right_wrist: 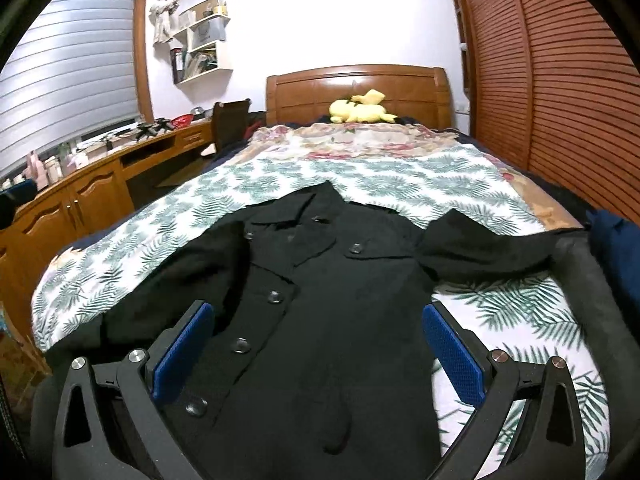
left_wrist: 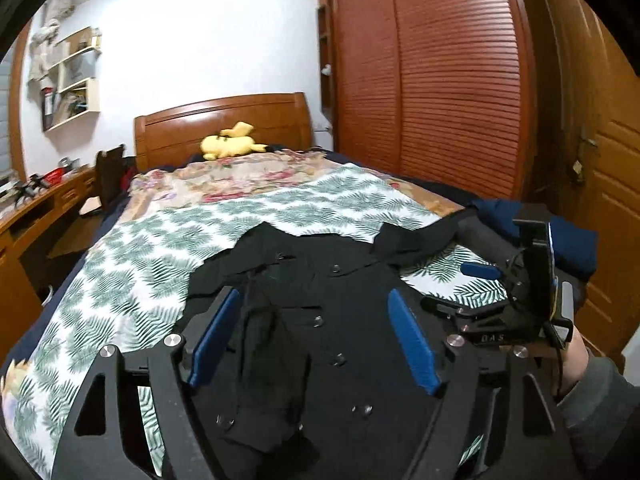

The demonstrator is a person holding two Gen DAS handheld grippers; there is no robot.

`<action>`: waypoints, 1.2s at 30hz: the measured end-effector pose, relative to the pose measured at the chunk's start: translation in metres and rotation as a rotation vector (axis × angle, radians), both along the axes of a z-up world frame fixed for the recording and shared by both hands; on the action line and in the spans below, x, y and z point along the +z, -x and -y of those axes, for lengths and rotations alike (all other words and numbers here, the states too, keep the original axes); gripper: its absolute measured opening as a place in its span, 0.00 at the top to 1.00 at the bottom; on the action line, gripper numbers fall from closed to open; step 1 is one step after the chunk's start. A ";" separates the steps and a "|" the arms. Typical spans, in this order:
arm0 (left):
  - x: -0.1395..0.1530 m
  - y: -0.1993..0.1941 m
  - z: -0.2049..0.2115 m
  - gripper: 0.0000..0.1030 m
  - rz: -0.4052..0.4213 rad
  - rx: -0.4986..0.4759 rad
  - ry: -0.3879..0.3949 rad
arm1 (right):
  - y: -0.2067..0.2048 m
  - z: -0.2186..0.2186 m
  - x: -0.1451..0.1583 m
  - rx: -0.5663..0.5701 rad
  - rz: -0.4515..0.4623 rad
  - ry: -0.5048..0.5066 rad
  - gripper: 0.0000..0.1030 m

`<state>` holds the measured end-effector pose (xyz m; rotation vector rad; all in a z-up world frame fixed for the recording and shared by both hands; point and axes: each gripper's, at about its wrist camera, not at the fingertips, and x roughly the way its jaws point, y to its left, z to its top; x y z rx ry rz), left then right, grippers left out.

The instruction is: Fold large clothes

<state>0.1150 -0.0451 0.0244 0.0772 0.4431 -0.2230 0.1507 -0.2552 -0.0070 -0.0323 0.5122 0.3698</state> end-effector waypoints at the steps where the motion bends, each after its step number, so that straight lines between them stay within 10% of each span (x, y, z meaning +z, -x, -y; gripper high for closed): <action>1: -0.001 0.004 -0.007 0.25 0.000 0.017 0.000 | -0.001 -0.004 0.000 0.013 -0.001 0.001 0.00; 18: -0.045 0.035 -0.113 0.25 -0.069 0.225 0.033 | -0.004 -0.177 -0.053 0.451 -0.142 0.066 0.10; 28: -0.062 0.047 -0.140 0.25 -0.096 0.271 0.037 | -0.038 -0.209 -0.084 0.582 -0.272 0.069 0.91; 36: -0.074 0.027 -0.129 0.25 -0.094 0.260 0.050 | -0.026 -0.135 -0.028 0.496 -0.162 -0.068 0.95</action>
